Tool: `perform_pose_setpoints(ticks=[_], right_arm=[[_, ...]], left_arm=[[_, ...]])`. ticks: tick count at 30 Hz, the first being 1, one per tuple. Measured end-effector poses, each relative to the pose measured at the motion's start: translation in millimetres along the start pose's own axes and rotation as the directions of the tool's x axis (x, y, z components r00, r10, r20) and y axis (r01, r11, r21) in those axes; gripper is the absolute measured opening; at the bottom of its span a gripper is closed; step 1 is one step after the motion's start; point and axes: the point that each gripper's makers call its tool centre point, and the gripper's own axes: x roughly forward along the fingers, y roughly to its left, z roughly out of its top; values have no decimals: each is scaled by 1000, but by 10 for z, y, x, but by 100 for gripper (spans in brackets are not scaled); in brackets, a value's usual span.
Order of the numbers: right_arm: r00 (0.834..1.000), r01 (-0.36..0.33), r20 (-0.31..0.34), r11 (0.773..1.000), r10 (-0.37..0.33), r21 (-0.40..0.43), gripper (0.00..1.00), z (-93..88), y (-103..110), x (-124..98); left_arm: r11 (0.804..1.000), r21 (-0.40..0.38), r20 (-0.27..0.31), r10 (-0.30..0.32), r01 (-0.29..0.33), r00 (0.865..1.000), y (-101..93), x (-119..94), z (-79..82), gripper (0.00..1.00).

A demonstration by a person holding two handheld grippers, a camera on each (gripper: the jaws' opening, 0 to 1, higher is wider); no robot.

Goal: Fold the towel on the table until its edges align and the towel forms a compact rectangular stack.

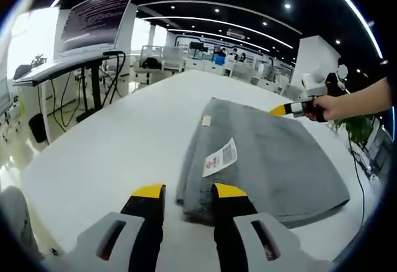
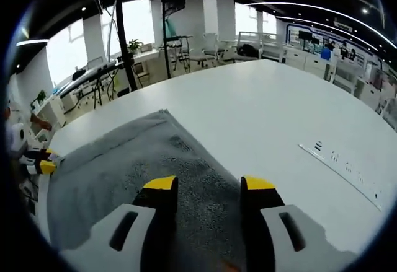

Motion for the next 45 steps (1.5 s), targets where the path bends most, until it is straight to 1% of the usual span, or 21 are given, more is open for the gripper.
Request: perform_pose_setpoints(ticks=[3, 6, 8, 12, 16, 20, 27, 31, 36, 38, 42, 45], right_arm=[[1000, 23, -10, 1000, -23, 7, 41, -33, -77, -122], [999, 43, -18, 999, -43, 15, 41, -67, -163, -188], [998, 61, -26, 998, -60, 23, 41, -98, -209, -264], [997, 79, -29, 995, -77, 68, 41, -163, -328, -351], [995, 96, -38, 992, -93, 87, 41, -243, -480, -402], [993, 116, -44, 988, -113, 100, 41, -297, -588, -484], [988, 151, -51, 982, -146, 117, 41, -387, -791, -550], [986, 166, -55, 976, -159, 138, 40, -441, -849, -587], [981, 189, -67, 971, -180, 149, 40, -521, -890, -634], [979, 202, -68, 967, -193, 156, 38, -552, -908, -656], [976, 216, -70, 960, -207, 178, 31, -609, -931, -681], [975, 218, -74, 959, -208, 181, 25, -648, -946, -672]], left_arm=[[1000, -17, -1, -3, 3, 1000, -19, -5, -12, 33], [1000, -19, -16, -7, 7, 1000, -13, -23, -11, 33], [1000, -20, -11, -11, 11, 1000, -28, -44, 16, 33], [1000, -14, -20, -13, 12, 1000, -44, -73, 49, 33], [1000, -11, -21, -11, 11, 1000, 6, -73, 55, 32], [1000, -11, -18, -11, 11, 1000, 5, -77, 82, 32], [1000, -3, -25, -20, 20, 999, -14, -57, 87, 32], [1000, -5, -23, -28, 28, 999, -43, -38, 115, 32], [1000, -2, -34, -32, 31, 999, -26, -21, 89, 31], [1000, -9, -40, -28, 27, 999, -25, -10, 75, 30], [1000, -12, -51, -21, 20, 998, -12, -3, 35, 29], [1000, -16, -63, -11, 10, 998, 0, -12, -7, 27]])
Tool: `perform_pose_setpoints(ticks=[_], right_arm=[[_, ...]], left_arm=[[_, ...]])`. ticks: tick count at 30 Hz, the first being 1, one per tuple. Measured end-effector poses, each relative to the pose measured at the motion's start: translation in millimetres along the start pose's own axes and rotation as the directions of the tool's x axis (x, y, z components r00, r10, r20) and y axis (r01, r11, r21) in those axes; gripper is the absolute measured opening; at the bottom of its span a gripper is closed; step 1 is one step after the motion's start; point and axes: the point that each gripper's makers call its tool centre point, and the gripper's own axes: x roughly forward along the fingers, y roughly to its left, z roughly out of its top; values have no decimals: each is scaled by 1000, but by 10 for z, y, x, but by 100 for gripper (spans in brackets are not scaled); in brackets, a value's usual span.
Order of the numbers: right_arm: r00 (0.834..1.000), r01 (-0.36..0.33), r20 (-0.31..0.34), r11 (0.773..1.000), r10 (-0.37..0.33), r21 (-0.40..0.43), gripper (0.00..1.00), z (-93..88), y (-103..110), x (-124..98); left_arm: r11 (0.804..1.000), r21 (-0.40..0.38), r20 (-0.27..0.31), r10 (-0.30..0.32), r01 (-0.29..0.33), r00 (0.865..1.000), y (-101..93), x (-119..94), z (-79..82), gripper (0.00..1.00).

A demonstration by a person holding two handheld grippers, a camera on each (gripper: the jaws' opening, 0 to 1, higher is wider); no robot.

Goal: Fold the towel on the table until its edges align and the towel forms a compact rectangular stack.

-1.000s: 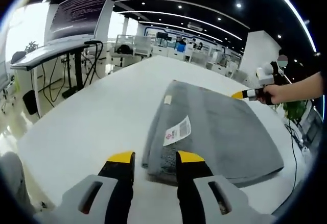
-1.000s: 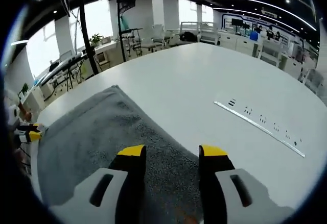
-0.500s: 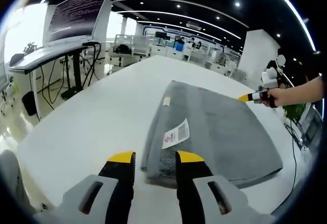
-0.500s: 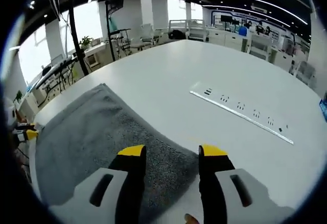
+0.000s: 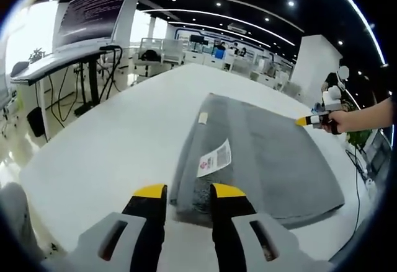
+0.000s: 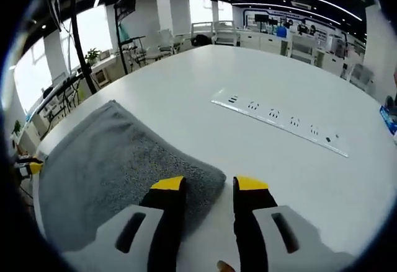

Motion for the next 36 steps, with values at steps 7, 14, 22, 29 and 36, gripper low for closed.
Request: perform_pose_setpoints(ticks=[7, 14, 22, 29, 36], right_arm=[[1000, 12, 4, 1000, -12, 2, 14, -103, 39, 1], [999, -38, 1, 989, 39, -146, 4, -95, 140, 5], [998, -59, 19, 989, 62, -138, 3, -97, 160, 27], [998, -67, 9, 981, 70, -181, 3, -93, 132, 33], [998, -52, 12, 985, 55, -167, 3, -123, 27, 7]], left_arm=[[1000, -10, 1, 25, -25, 1000, 33, -12, -5, 20], [997, 60, -31, 53, -51, 998, 37, 13, -4, 13], [994, 104, -51, 38, -33, 998, 30, 87, 15, 8], [989, 145, -66, 43, -33, 997, 48, 106, 12, 7], [976, 216, -99, 30, -8, 995, -108, 118, -11, 6]])
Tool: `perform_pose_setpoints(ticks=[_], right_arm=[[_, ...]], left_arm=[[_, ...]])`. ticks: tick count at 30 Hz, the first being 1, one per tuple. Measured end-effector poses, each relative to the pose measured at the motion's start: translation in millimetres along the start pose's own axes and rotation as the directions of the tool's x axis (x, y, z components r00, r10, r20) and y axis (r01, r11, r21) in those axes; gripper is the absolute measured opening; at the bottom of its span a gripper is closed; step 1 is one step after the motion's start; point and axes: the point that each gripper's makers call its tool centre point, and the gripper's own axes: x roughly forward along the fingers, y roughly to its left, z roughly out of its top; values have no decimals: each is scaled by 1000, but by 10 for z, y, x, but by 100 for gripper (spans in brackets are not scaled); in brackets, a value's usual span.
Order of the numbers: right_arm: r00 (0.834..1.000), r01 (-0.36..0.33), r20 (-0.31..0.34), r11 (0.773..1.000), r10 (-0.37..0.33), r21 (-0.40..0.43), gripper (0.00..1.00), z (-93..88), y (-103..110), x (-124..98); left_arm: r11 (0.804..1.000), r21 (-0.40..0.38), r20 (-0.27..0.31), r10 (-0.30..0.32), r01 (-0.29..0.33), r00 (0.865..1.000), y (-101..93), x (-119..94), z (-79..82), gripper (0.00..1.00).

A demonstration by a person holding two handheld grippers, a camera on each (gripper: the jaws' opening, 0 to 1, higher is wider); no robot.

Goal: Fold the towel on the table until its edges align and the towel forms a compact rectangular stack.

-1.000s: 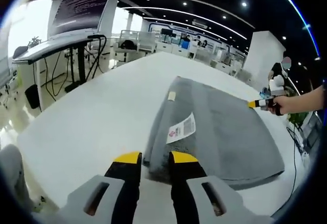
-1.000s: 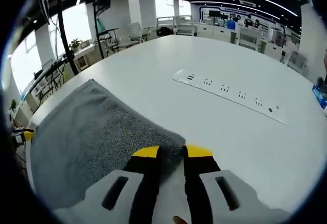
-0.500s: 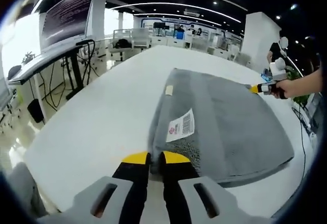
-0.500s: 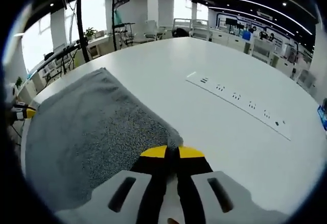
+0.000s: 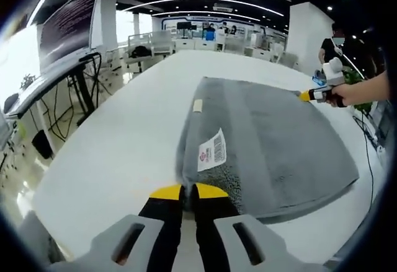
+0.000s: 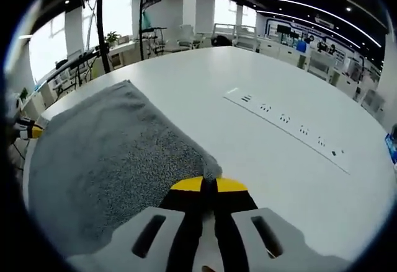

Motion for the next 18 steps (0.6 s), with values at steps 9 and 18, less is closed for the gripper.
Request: perform_pose_setpoints(ticks=[9, 18], right_arm=[[999, 40, -4, 998, -40, 40, 3, -177, -364, -169], [996, 93, -8, 992, -92, 81, 3, -395, -634, -434]], left_arm=[[997, 56, -16, -58, 59, 998, -379, 41, 24, 6], [979, 132, -47, -149, 154, 988, -854, 65, 17, 6]])
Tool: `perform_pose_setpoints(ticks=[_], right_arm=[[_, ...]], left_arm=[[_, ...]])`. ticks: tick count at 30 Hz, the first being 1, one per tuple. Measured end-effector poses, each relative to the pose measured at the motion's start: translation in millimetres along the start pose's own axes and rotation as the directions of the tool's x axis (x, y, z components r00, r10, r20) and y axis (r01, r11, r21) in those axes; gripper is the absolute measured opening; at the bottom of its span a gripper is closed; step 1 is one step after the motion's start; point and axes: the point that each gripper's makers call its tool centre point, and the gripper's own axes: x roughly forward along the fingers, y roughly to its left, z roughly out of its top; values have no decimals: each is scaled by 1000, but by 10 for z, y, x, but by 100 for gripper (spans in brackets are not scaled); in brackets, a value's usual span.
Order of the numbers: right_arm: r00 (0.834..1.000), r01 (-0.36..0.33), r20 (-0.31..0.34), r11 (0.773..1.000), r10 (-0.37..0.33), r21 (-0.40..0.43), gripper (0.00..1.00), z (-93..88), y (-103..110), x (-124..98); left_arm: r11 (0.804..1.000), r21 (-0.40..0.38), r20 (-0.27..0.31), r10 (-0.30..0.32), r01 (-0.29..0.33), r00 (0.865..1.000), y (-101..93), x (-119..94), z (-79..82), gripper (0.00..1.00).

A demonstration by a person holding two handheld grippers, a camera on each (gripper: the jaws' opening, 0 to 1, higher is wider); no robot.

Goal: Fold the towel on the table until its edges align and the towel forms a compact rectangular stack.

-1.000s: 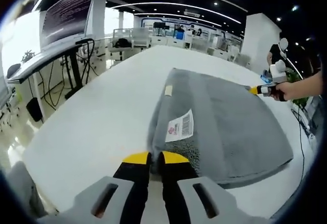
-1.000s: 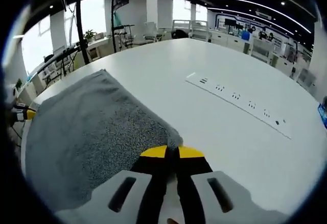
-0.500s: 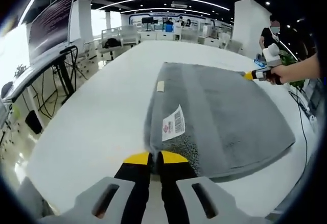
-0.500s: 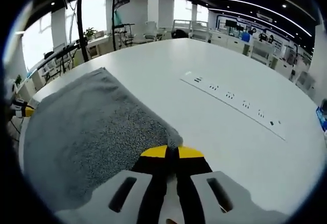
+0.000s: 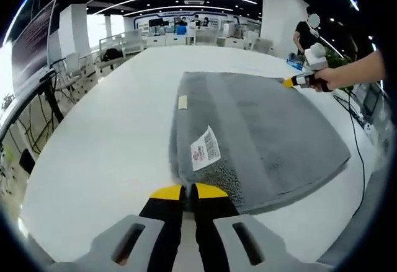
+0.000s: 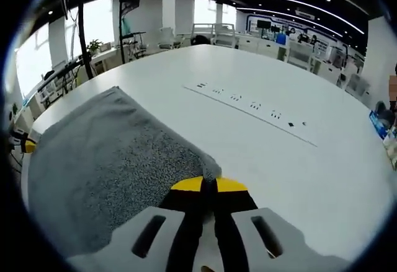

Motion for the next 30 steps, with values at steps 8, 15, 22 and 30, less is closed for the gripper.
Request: perform_pose_setpoints(ticks=[8, 15, 22, 30], right_arm=[[999, 38, -3, 999, -38, 30, 3, -238, -414, -259], [997, 77, -13, 995, -76, 57, 3, -486, -809, -510], [995, 96, -20, 993, -95, 74, 3, -664, -1081, -714], [996, 83, -19, 994, -82, 74, 3, -728, -1206, -808]], left_arm=[[996, 63, -22, -66, 67, 998, -429, 44, 37, 6], [970, 169, -55, -168, 175, 984, -951, 48, 91, 6], [952, 221, -61, -203, 211, 977, -1338, 64, 111, 5], [924, 277, -85, -247, 261, 965, -1728, -5, 43, 5]])
